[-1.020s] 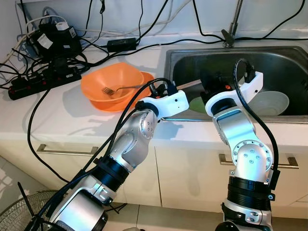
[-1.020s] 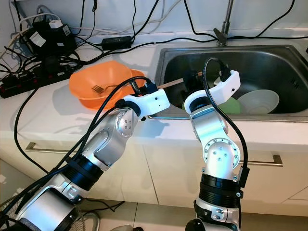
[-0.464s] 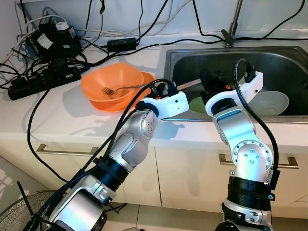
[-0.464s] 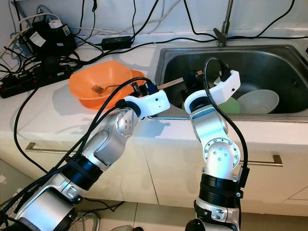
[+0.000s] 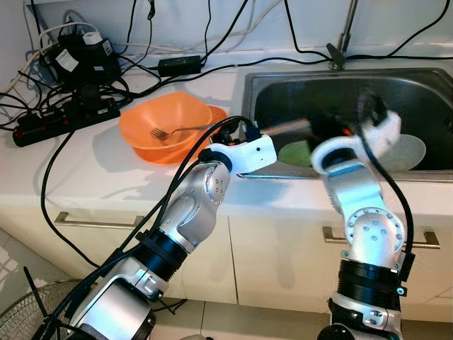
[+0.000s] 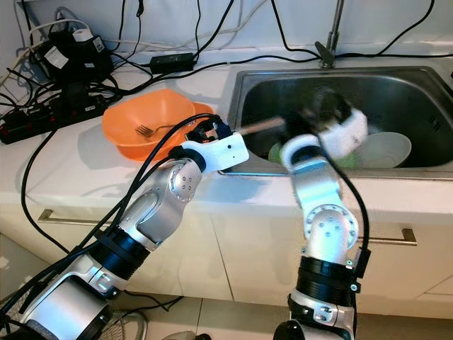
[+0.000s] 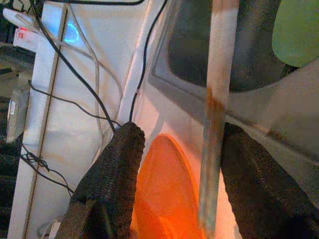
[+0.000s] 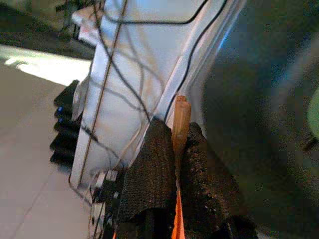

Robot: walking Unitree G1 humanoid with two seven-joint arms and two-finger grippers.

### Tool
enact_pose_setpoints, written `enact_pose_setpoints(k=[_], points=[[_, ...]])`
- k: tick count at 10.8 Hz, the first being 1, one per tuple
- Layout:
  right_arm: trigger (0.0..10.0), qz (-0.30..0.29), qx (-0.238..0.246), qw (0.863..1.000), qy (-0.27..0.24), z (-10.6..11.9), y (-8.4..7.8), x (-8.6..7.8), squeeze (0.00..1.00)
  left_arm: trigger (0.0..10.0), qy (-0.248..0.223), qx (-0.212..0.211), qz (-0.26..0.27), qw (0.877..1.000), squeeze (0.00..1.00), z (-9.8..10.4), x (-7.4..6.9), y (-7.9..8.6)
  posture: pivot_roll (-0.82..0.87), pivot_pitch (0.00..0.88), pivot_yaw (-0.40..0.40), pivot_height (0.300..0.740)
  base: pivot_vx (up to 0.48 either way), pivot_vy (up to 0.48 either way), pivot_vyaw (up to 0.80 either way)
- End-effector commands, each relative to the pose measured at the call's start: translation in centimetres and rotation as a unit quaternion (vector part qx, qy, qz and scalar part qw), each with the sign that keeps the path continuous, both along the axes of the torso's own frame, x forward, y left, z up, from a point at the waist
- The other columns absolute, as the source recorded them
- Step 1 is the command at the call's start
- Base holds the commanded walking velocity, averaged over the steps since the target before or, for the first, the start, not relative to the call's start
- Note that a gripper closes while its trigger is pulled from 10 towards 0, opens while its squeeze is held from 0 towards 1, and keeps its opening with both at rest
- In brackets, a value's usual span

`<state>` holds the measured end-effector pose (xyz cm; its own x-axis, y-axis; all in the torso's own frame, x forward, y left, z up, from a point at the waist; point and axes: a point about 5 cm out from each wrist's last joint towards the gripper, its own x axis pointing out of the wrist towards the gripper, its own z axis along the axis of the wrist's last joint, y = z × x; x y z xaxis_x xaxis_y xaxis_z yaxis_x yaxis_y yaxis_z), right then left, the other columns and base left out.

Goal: Kitchen organization

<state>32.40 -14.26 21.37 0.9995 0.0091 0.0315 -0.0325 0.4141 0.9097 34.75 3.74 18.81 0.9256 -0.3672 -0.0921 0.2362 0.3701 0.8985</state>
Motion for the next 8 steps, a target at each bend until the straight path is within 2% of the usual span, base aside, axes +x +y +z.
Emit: enact_pose_setpoints(k=[1, 2, 4, 5, 7, 8], points=[[0.0, -0.004, 0.010, 1.000, -0.002, 0.4, 0.1, 0.2, 0.00, 10.0, -0.007, 0.005, -0.003, 1.000, 1.00, 0.2, 0.0, 0.1, 0.00, 0.000, 0.100, 0.740, 0.000, 0.000, 0.00], [0.0, -0.049, 0.005, 0.999, 0.004, 0.4, -1.0, 0.3, 0.00, 10.0, 0.003, 0.004, -0.017, 1.000, 1.00, -0.1, -0.2, -0.2, 0.00, 0.000, 0.103, 0.740, 0.000, 0.000, 0.00], [0.0, -0.088, 0.015, 0.996, -0.006, 0.7, -2.0, 0.4, 0.00, 10.0, 0.007, -0.004, -0.036, 0.999, 1.00, 0.0, -0.4, -0.5, 0.00, 0.000, 0.103, 0.740, 0.000, 0.000, 0.00], [0.0, -0.110, 0.023, 0.994, -0.008, 0.9, -2.6, 0.3, 0.00, 10.0, 0.019, -0.021, -0.047, 0.998, 0.00, -0.1, -0.6, -0.8, 0.00, 0.000, 0.103, 0.740, 0.000, 0.000, 0.00], [0.0, -0.182, 0.020, 0.983, -0.015, 1.3, -4.8, 0.2, 0.00, 10.0, 0.045, -0.058, -0.068, 0.995, 0.00, -0.9, -1.3, -1.1, 0.00, 0.000, 0.101, 0.740, 0.000, 0.000, 0.00], [0.0, -0.199, -0.001, 0.980, -0.017, 1.5, -5.6, 0.2, 0.00, 10.0, 0.090, -0.125, -0.083, 0.985, 0.00, -1.5, -1.8, -1.4, 0.00, 0.000, 0.102, 0.740, 0.000, 0.000, 0.00]])
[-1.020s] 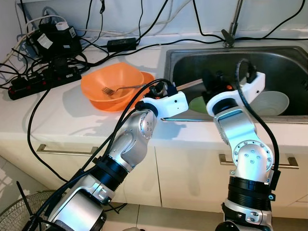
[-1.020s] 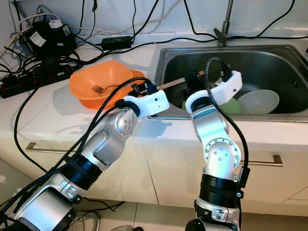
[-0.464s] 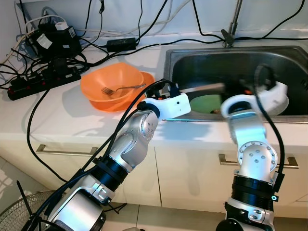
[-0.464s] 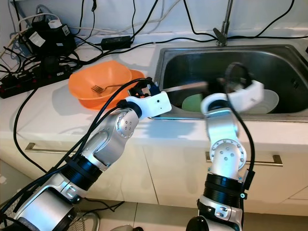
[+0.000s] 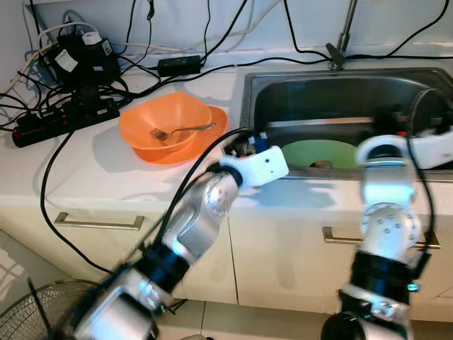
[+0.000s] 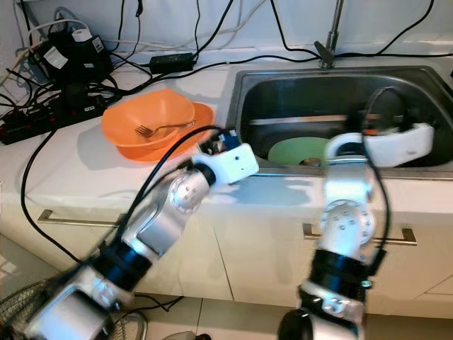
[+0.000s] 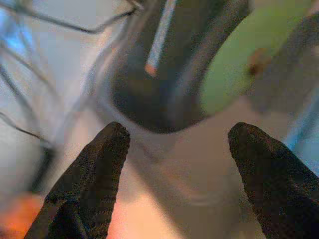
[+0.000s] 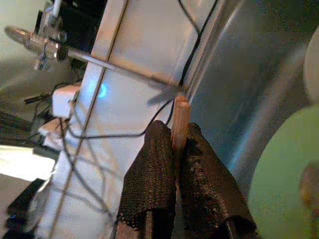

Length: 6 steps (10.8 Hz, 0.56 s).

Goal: Kitchen organization

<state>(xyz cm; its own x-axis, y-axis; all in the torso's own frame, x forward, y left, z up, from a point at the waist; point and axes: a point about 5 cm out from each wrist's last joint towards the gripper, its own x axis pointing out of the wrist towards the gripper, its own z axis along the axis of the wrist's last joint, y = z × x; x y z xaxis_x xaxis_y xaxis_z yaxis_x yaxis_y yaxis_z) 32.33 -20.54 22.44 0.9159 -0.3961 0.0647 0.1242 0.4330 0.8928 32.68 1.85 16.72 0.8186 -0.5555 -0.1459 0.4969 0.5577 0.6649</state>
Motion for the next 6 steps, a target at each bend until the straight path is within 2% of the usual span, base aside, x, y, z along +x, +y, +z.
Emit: enact_pose_setpoints(k=[1, 2, 3, 4, 5, 6], points=[[10.0, -0.009, -0.049, 0.999, -0.002, 0.9, 0.2, 0.4, 0.00, 10.0, 0.045, -0.070, -0.005, 0.996, 0.00, -0.1, -0.3, 0.4, 0.00, 0.000, 0.102, 0.740, 0.000, 0.000, 0.00], [10.0, -0.014, -0.097, 0.995, 0.002, 1.1, 0.3, 0.6, 0.00, 10.0, 0.084, -0.109, -0.011, 0.990, 0.00, -1.0, -0.6, 0.5, 0.00, 0.000, 0.102, 0.740, 0.000, 0.000, 0.00], [10.0, -0.008, -0.102, 0.995, -0.003, 1.2, 0.5, 0.8, 0.00, 10.0, 0.107, -0.137, -0.026, 0.984, 0.00, -1.0, -0.8, 0.0, 0.00, 0.000, 0.100, 0.740, 0.000, 0.000, 0.00], [10.0, 0.008, -0.157, 0.988, -0.004, 1.5, 1.1, 1.2, 0.00, 10.0, 0.140, -0.189, -0.045, 0.971, 0.00, -0.7, -1.1, -0.6, 0.00, 0.000, 0.103, 0.740, 0.000, 0.000, 0.00], [10.0, 0.025, -0.200, 0.980, 0.002, 1.2, 1.9, 1.6, 0.00, 10.0, 0.163, -0.226, -0.040, 0.960, 0.00, -0.9, -1.2, -0.5, -0.01, 0.000, 0.101, 0.740, 0.000, 0.000, 0.00], [10.0, 0.032, -0.240, 0.970, 0.013, 0.9, 2.4, 1.8, 0.00, 10.0, 0.169, -0.234, -0.037, 0.957, 0.00, -1.1, -1.3, -0.4, -0.01, 0.000, 0.100, 0.740, 0.000, 0.000, 0.00]])
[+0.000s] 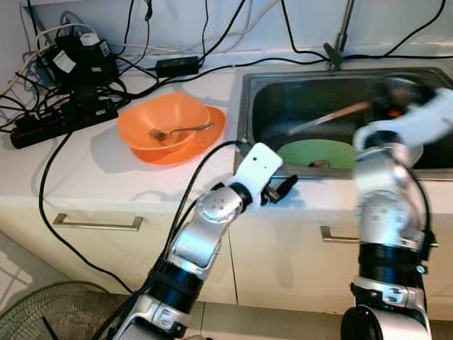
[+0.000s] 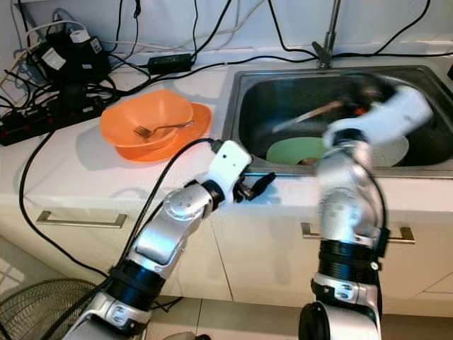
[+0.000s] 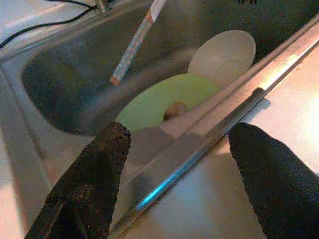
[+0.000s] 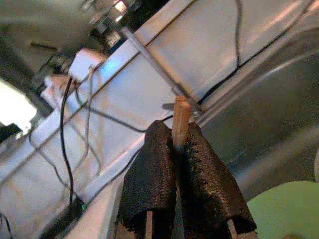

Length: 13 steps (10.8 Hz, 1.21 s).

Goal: Kitchen organization

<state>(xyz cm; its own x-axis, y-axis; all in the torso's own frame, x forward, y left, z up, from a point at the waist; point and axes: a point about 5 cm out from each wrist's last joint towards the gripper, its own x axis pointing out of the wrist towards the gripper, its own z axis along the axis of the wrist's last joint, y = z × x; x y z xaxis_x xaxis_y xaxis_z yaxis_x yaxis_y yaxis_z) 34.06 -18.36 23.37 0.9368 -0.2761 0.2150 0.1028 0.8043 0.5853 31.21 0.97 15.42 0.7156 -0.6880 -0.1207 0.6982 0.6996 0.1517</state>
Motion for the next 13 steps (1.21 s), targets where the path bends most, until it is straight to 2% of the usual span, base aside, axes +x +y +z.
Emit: enact_pose_setpoints(k=[1, 2, 3, 5, 6, 9, 13], points=[[10.0, 0.013, -0.026, 1.000, 0.005, -0.3, 0.7, 0.2, 0.00, 10.0, 0.006, -0.009, 0.005, 1.000, 0.00, 0.0, -0.1, 0.7, 0.01, 0.000, 0.091, 0.740, 0.000, 0.000, 0.00], [10.0, 0.014, -0.045, 0.999, 0.009, -0.7, 0.7, 0.5, 0.00, 10.0, 0.009, -0.011, 0.006, 1.000, 0.00, -0.2, -0.3, 1.2, 0.01, 0.000, 0.083, 0.740, 0.000, 0.000, 0.00], [10.0, 0.017, -0.088, 0.996, 0.008, -0.7, 0.8, 0.7, 0.00, 10.0, 0.013, -0.014, 0.009, 1.000, 0.00, -0.2, -0.4, 1.4, 0.02, 0.000, 0.078, 0.740, 0.000, 0.000, 0.00], [10.0, 0.018, -0.202, 0.979, 0.003, -0.9, 1.6, 0.9, 0.00, 10.0, 0.021, -0.019, 0.014, 1.000, 0.00, -0.2, -0.7, 1.9, 0.02, 0.000, 0.068, 0.740, 0.000, 0.000, 0.00], [10.0, 0.026, -0.225, 0.974, 0.013, -1.7, 1.8, 1.1, 0.00, 10.0, 0.035, -0.029, 0.021, 0.999, 0.00, -0.6, -0.9, 2.4, 0.03, 0.000, 0.062, 0.740, 0.000, 0.000, 0.00], [10.0, 0.035, -0.263, 0.962, 0.061, -4.6, 1.3, 1.5, 0.00, 10.0, 0.044, -0.036, 0.032, 0.998, 0.00, -0.9, -1.3, 3.1, 0.03, 0.000, 0.057, 0.740, 0.000, 0.000, 0.00], [10.0, 0.050, -0.271, 0.958, 0.080, -6.2, 1.8, 1.7, 0.00, 10.0, 0.049, -0.030, 0.032, 0.998, 0.00, -0.8, -1.5, 3.7, 0.03, 0.000, 0.064, 0.740, 0.000, 0.000, 0.00]])
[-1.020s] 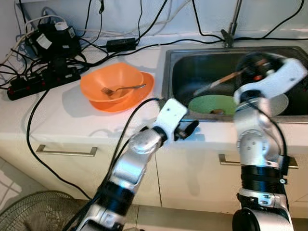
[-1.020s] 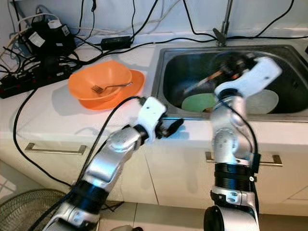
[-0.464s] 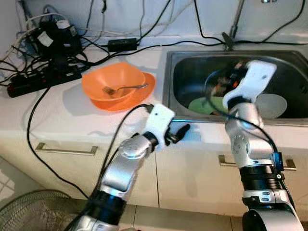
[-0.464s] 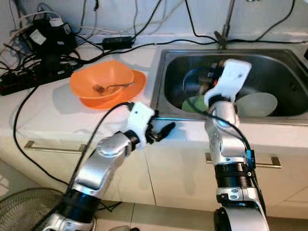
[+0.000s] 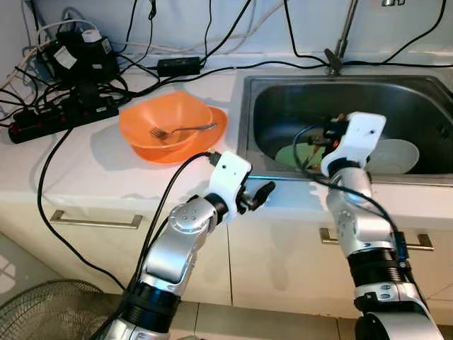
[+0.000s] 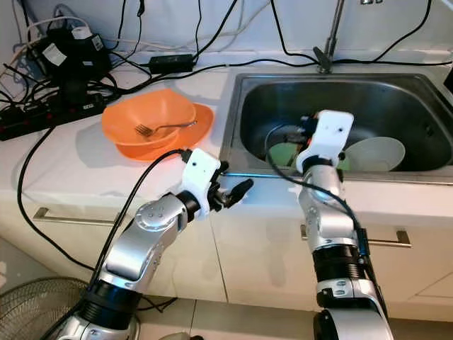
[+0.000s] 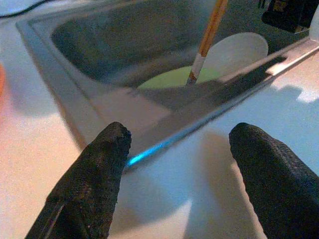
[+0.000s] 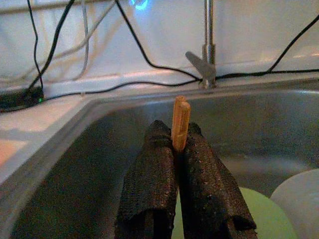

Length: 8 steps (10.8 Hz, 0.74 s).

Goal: Kitchen organization

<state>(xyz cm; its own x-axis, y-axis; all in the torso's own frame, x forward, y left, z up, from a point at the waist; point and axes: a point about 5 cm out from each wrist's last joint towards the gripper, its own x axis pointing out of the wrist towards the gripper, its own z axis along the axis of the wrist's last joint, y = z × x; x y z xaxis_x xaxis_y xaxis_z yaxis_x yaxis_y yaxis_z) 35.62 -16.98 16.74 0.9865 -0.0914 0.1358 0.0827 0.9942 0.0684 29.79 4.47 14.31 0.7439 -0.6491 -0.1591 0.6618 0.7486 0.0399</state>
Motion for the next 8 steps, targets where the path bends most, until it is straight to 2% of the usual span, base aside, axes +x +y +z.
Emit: enact_pose_setpoints(k=[1, 5, 6, 7, 8], points=[[10.0, 0.010, -0.007, 1.000, -0.005, 0.25, 0.44, 0.16, 0.00, 10.0, -0.001, -0.001, -0.001, 1.000, 0.00, 0.25, -0.05, 0.20, 0.03, 0.000, 0.065, 0.740, 0.000, 0.000, 0.00], [10.0, 0.018, -0.015, 1.000, 0.004, -0.21, 0.81, 0.28, 0.00, 10.0, 0.000, 0.004, 0.004, 1.000, 0.00, 0.52, 0.26, 0.60, 0.04, 0.000, 0.062, 0.740, 0.000, 0.000, 0.00], [10.0, 0.018, -0.017, 1.000, 0.004, -0.20, 0.81, 0.28, 0.08, 10.0, -0.002, 0.002, 0.010, 1.000, 0.00, 0.74, 0.32, 0.67, 0.05, 0.000, 0.058, 0.740, 0.000, 0.000, 0.00], [10.0, 0.020, -0.013, 1.000, 0.003, -0.18, 0.91, 0.25, 1.00, 10.0, -0.002, 0.001, 0.011, 1.000, 0.00, 0.75, 0.33, 0.71, 0.05, 0.000, 0.055, 0.740, 0.000, 0.000, 0.00], [10.0, 0.022, -0.014, 1.000, 0.002, -0.16, 1.07, 0.17, 1.00, 10.0, -0.001, 0.000, 0.012, 1.000, 0.00, 0.73, 0.28, 0.74, 0.05, 0.000, 0.055, 0.740, 0.000, 0.000, 0.00]])
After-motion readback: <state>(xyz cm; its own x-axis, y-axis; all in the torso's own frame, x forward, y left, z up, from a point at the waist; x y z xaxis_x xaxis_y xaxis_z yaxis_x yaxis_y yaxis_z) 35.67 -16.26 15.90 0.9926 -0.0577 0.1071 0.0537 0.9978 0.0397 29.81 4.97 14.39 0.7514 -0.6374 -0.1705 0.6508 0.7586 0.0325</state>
